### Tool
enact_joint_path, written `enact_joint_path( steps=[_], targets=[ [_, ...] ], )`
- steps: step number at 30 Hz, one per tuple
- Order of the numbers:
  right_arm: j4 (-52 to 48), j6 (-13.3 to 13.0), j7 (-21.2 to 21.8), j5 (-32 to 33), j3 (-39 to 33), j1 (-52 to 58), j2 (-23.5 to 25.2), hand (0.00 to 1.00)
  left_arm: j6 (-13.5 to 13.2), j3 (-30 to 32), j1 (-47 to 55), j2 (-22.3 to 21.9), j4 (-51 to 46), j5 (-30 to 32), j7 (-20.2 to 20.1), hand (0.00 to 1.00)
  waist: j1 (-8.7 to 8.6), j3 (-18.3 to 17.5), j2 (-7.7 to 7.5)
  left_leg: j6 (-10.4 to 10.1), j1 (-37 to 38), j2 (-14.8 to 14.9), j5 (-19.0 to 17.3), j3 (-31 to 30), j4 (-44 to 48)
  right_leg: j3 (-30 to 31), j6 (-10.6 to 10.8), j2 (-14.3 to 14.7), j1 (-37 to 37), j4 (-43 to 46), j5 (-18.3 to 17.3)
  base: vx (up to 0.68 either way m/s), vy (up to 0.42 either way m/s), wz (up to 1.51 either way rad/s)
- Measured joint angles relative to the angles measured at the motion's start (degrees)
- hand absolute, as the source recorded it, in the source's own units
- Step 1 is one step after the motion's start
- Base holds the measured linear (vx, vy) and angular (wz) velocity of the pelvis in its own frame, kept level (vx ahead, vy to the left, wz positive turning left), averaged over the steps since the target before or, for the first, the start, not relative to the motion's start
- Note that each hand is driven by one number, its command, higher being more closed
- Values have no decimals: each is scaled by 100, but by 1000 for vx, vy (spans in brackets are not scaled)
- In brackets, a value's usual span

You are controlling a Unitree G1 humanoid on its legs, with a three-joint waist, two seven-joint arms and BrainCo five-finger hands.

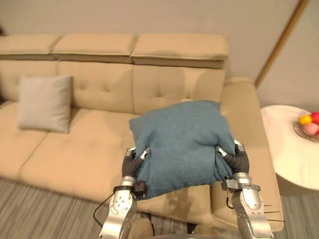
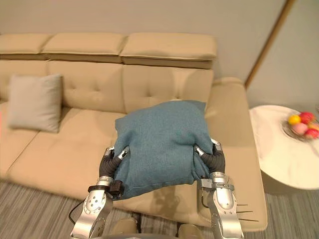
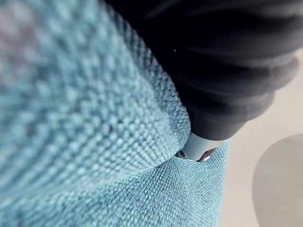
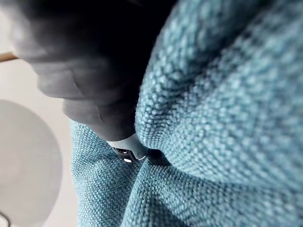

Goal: Pick up cushions and gather them together orderly.

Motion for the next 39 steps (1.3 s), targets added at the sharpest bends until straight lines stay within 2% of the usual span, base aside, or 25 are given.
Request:
enact_joint_path(
  steps=[3, 5, 6, 10, 12, 15, 18, 22, 23, 25, 26, 27, 28, 30, 33, 36, 39],
  targets=[
    [346, 63, 2, -30, 233, -355, -50, 100, 0, 213, 2, 72, -1, 40, 3, 100, 2, 1, -10, 6, 174, -69, -4, 458, -75, 27, -48, -111, -13, -343, 381, 48, 140, -100],
    [353, 71, 1, -165, 349, -449, -48, 100, -4, 321, -5, 96, -4, 117, 13, 100, 17, 2, -8, 58, 284, -112, -34, 558, -216, 12, -39, -130, -23, -434, 433, 21, 35, -62],
    [353, 71, 1, -222, 394, -523, -45, 100, -4, 405, -17, 90, -4, 168, 21, 100, 7, 3, 6, 129, 362, -120, -78, 562, -385, 7, -38, -108, -42, -496, 435, 17, 10, -42],
    [392, 70, -74, -443, 429, -819, -41, 100, -3, 473, -269, 63, 2, 279, 222, 100, 7, 3, 4, 202, 179, -115, -23, 520, -630, -220, -84, -106, -296, -629, 620, -29, -23, -8],
    [583, 70, -288, -598, 494, -1144, -33, 100, -2, 529, -555, 28, 106, 440, 422, 100, 16, 21, 24, 219, -17, -118, 47, 482, -630, -390, -94, -117, -463, -652, 724, -70, -32, 9],
    [1113, 68, -706, -914, 603, -2203, -25, 100, 2, 684, -1691, 121, 548, 656, 857, 100, 61, 303, 48, 276, -493, -164, 282, 309, -618, -680, -123, -184, -798, -739, 1000, -182, -25, 30],
    [1885, 94, -1310, -1292, 587, -4035, -28, 100, 34, 858, -3402, 622, 1044, 908, 1521, 100, 225, 859, 33, 317, -1094, -238, 614, 160, -639, -961, -194, -266, -1258, -849, 1282, -273, -34, 34],
    [2155, 202, -1741, -1427, 298, -5381, -12, 100, 172, 883, -5087, 1105, 1482, 1078, 2053, 100, 412, 1263, 44, 275, -1423, -248, 971, -85, -817, -1213, -261, -252, -1514, -929, 1470, -189, -57, 32],
    [2331, 206, -1897, -1522, 47, -5885, -19, 100, 173, 845, -5769, 1209, 1744, 1130, 2216, 100, 466, 1436, 37, 253, -1438, -252, 1129, -163, -963, -1298, -302, -241, -1556, -929, 1506, -183, -77, 43],
    [2595, 211, -2198, -1527, -264, -6846, -52, 100, 174, 786, -6974, 1448, 2198, 1150, 2445, 100, 461, 1577, 48, 231, -1688, -311, 1431, -352, -1220, -1481, -328, -235, -1826, -929, 1570, -172, -52, 44],
    [2780, 201, -2355, -1553, -416, -7392, -47, 100, 173, 837, -7602, 1572, 2444, 1206, 2549, 100, 440, 1757, 65, 230, -1736, -330, 1607, -432, -1334, -1551, -355, -237, -1890, -933, 1634, -128, -19, 24],
    [2929, 198, -2413, -1567, -500, -7638, -47, 100, 173, 851, -7896, 1612, 2612, 1220, 2588, 100, 445, 1824, 58, 226, -1762, -332, 1641, -456, -1361, -1555, -360, -232, -1930, -934, 1657, -127, -19, 18],
    [3295, 199, -2497, -1568, -656, -8112, -57, 0, 173, 834, -8487, 1662, 3022, 1223, 2643, 0, 436, 1869, 61, 238, -1855, -348, 1742, -496, -1448, -1579, -361, -234, -2043, -937, 1691, -99, -14, 10],
    [3856, 199, -2662, -1566, -803, -8679, -155, 0, 166, 838, -9280, 1675, 3682, 1218, 2658, 0, 391, 1870, 63, 255, -2012, -382, 1895, -582, -1631, -1666, -369, -245, -2209, -994, 1758, -97, -2, 18],
    [4698, 212, -2687, -1559, -822, -9201, -438, 0, 124, 831, -9897, 1713, 4611, 1192, 2638, 0, 300, 1885, 73, 268, -2114, -433, 2130, -685, -1987, -1756, -346, -252, -2343, -1169, 1865, -51, 14, 19],
    [5262, 267, -2637, -1512, -928, -9486, -696, 0, 129, 827, -10155, 1712, 5509, 966, 2492, 0, 287, 2086, 147, 292, -2263, -466, 2177, -783, -2031, -1860, -341, -260, -2461, -1168, 1869, -34, 31, 15],
    [5472, 337, -2508, -1491, -981, -9482, -843, 0, 137, 846, -10103, 1700, 5843, 744, 2212, 0, 284, 2158, 150, 290, -2496, -479, 2213, -874, -2030, -1935, -340, -273, -2642, -1168, 1869, -11, 49, 16]
  ],
)
